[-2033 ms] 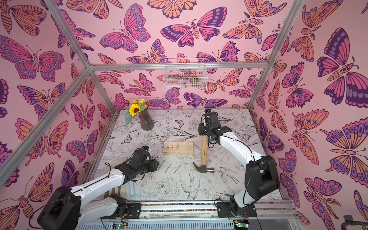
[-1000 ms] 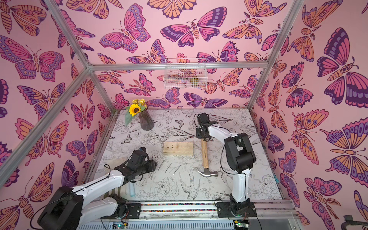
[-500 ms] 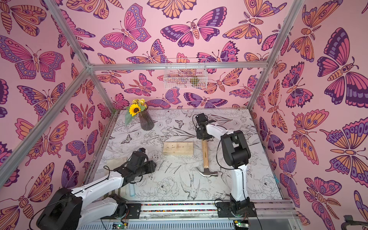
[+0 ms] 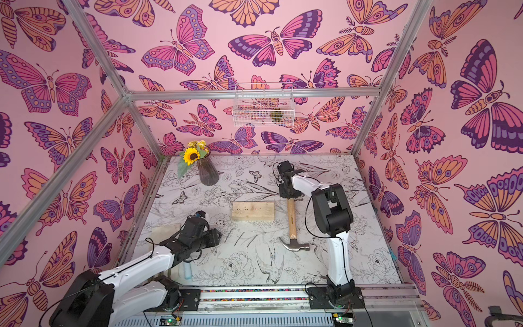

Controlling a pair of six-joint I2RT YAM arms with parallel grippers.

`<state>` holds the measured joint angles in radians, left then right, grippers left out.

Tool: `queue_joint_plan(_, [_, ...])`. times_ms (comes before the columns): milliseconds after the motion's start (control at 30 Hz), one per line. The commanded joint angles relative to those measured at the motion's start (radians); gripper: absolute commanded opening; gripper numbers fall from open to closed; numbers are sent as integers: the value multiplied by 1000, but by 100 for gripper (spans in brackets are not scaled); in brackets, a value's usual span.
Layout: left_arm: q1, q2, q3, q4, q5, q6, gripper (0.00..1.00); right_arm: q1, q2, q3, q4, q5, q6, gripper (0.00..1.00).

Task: Use a claw hammer to pull out a nail
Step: Place the hammer at the center of the board, then reset both arms

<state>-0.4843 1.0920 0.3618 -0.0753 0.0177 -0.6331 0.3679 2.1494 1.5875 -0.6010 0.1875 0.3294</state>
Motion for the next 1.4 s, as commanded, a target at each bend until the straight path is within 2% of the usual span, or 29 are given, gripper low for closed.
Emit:
queue_joint_plan(0, [7,-9,-13,7,-16,16,52,-9,16,24,-24,67,-9,33])
queue_joint_plan(300, [7,-12,-10,7,-18,20,52,-9,20,35,-26,42,-5,41])
queue_joint_plan(367, [8,-12,-9,7,-18,21,52,-11,18,37,-27,37,-2,53])
queue_joint_plan(533, [12,-14,-5,7,-18,28,53,-11,-5,35,-29,38,6,56])
queue_joint_plan(567, [14,-16,0,6,-18,34,53,-11,-18,33,-28,38,9,67])
queue_joint_plan(600, [19,-20,8,6,-16,47,54,-11,-37,30,-30,41,9,92])
queue_joint_plan(633, [22,-25,17,8,-16,59,55,-8,-59,29,-35,47,11,99])
queue_joint_plan(667, [27,-34,30,7,-18,79,58,-8,-89,22,-34,57,15,99])
queue_joint_plan(700, [34,-43,43,8,-22,98,70,-7,-126,9,-28,71,18,99])
queue_joint_plan(733, [40,-55,58,7,-31,119,97,-6,-177,-14,-14,90,20,99])
queue_joint_plan(767, [50,-69,76,3,-36,139,100,-4,-235,-50,11,108,23,99])
queue_joint_plan(933, [110,-127,158,-6,-79,205,100,-5,-587,-343,265,145,-66,99])
queue_joint_plan(1000, [141,-136,188,-21,-149,222,100,-4,-741,-490,396,183,-113,99])
queue_joint_plan(1067, [166,-144,208,-30,-280,276,100,-7,-861,-642,511,242,-170,99])
queue_joint_plan(1200, [227,-129,136,102,-456,496,100,-18,-986,-929,791,363,-266,99])
queue_joint_plan(1267, [313,-105,51,249,-412,542,100,-51,-992,-1042,913,426,-225,99])
queue_joint_plan(1333, [434,-75,-2,341,-262,480,100,-116,-973,-1117,1024,435,-156,99])
queue_joint_plan(1367, [493,-50,-22,396,-145,471,100,-131,-981,-1108,971,423,-155,99])
